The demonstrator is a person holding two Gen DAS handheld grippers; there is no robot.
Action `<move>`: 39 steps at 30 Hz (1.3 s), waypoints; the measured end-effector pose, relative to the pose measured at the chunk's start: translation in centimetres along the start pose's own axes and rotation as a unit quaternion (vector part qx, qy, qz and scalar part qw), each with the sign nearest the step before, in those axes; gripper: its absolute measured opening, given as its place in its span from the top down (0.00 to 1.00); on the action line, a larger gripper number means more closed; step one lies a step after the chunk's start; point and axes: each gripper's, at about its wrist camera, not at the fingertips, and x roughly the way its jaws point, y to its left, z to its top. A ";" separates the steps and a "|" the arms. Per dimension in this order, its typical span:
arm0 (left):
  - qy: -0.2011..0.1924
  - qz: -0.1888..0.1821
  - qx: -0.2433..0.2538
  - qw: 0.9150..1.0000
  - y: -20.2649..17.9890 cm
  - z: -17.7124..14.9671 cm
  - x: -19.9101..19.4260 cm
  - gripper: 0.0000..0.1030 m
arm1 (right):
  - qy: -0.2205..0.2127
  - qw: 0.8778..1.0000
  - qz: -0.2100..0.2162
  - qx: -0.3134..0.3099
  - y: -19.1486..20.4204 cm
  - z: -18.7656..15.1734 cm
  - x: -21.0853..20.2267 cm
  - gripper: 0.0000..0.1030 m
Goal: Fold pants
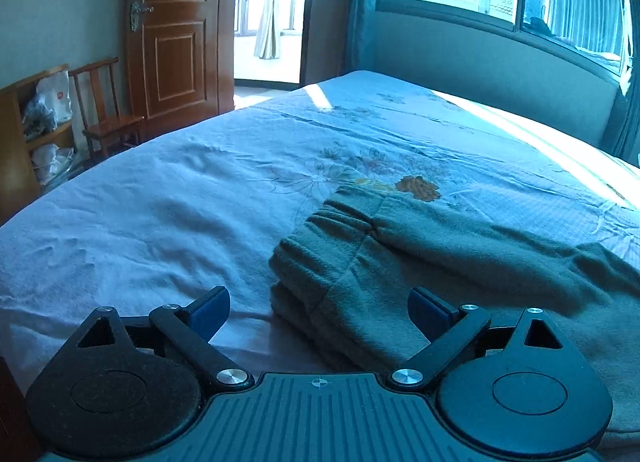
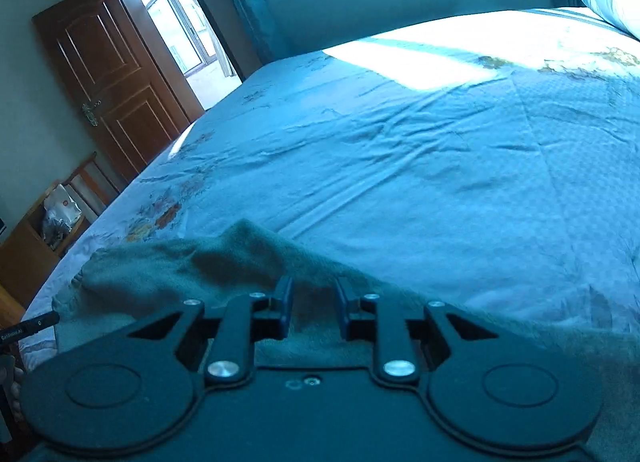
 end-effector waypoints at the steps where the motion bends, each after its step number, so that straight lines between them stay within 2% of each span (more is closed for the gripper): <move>1: 0.003 -0.004 0.002 1.000 -0.6 -0.1 0.0 0.08 | 0.016 0.999 -0.029 0.010 -1.4 -0.6 0.0 0.98; 2: 0.007 -0.011 0.001 1.000 -1.1 -0.1 0.0 0.08 | 0.013 0.999 -0.033 0.024 -2.9 -1.2 -0.5 1.00; 5: 0.007 -0.021 0.011 1.000 -2.5 -0.4 -0.8 0.08 | -0.034 0.995 -0.068 0.062 -6.7 -2.3 -4.5 1.00; 6: 0.007 -0.024 0.017 1.000 -2.8 -0.4 -1.0 0.08 | -0.055 0.991 -0.093 0.083 -8.3 -2.7 -6.6 0.98; 7: 0.010 -0.028 0.019 0.999 -3.0 -0.5 -1.1 0.08 | -0.072 0.986 -0.109 0.104 -9.8 -3.1 -8.5 0.88; 8: 0.010 -0.029 0.021 0.999 -3.3 -0.6 -1.3 0.08 | -0.086 0.981 -0.122 0.122 -11.2 -3.5 -10.3 0.85; 11: 0.010 -0.034 0.023 0.999 -4.1 -0.8 -1.8 0.08 | -0.145 0.961 -0.154 0.177 -15.3 -5.6 -17.3 0.84; 13: 0.010 -0.040 0.032 0.999 -5.1 -1.1 -2.1 0.08 | -0.186 0.942 -0.171 0.219 -17.9 -7.9 -22.3 0.83; 16: 0.012 -0.052 0.045 0.998 -7.0 -1.4 -2.3 0.08 | -0.214 0.921 -0.183 0.270 -20.3 -11.3 -27.4 0.82; 18: 0.015 -0.060 0.054 0.997 -8.3 -1.8 -2.6 0.07 | -0.232 0.901 -0.190 0.313 -21.6 -14.1 -30.2 0.82; 23: 0.016 -0.076 0.078 0.994 -11.2 -2.2 -4.0 0.07 | -0.253 0.866 -0.155 0.402 -24.3 -18.5 -31.5 0.82; 25: 0.013 -0.079 0.085 0.993 -11.9 -2.2 -4.7 0.07 | -0.257 0.861 -0.140 0.417 -24.8 -19.0 -30.9 0.82; 28: 0.008 -0.078 0.089 0.993 -12.4 -1.9 -5.8 0.07 | -0.262 0.849 -0.146 0.434 -25.1 -19.3 -30.4 0.82; 31: 0.007 -0.076 0.091 0.993 -12.6 -1.7 -6.1 0.07 | -0.262 0.848 -0.147 0.436 -24.7 -19.5 -30.4 0.82; 35: 0.012 -0.078 0.097 0.992 -13.2 -2.1 -6.1 0.07 | -0.254 0.854 -0.157 0.425 -24.0 -19.7 -30.8 0.78; 39: 0.017 -0.082 0.106 0.991 -14.2 -2.5 -5.9 0.07 | -0.251 0.852 -0.151 0.433 -24.3 -20.5 -30.8 0.78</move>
